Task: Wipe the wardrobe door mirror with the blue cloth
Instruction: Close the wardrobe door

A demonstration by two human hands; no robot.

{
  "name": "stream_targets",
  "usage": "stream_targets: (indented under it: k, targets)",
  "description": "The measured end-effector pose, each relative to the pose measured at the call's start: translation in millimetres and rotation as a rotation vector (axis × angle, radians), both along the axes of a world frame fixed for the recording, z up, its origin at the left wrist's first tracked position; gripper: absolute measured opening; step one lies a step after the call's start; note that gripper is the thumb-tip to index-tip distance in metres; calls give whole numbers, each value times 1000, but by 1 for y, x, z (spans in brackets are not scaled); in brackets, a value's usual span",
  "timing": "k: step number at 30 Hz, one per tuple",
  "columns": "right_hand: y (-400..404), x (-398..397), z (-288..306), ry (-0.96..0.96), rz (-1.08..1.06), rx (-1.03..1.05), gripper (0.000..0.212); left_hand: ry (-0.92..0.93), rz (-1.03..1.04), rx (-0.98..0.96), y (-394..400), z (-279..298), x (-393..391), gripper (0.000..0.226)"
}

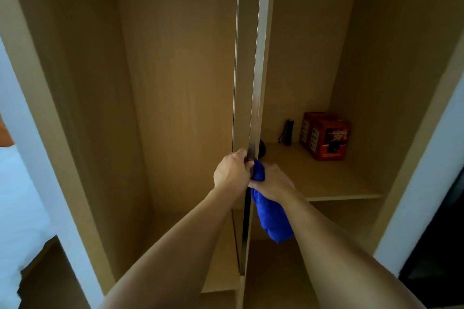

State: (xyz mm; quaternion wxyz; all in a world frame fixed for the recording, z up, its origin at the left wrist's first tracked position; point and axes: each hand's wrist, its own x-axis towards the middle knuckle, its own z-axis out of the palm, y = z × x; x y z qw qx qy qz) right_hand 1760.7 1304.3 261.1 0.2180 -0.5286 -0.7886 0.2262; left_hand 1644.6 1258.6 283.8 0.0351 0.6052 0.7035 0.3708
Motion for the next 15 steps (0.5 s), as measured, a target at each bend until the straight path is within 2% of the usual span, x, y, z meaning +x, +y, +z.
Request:
stream_targets:
  k: [4, 15]
  targets:
    - [9, -12, -6, -50, -194, 27, 46, -31, 13, -34, 13, 3, -6, 13]
    - [42, -29, -7, -155, -401, -38, 58, -50, 159, 9, 56, -1, -14, 15]
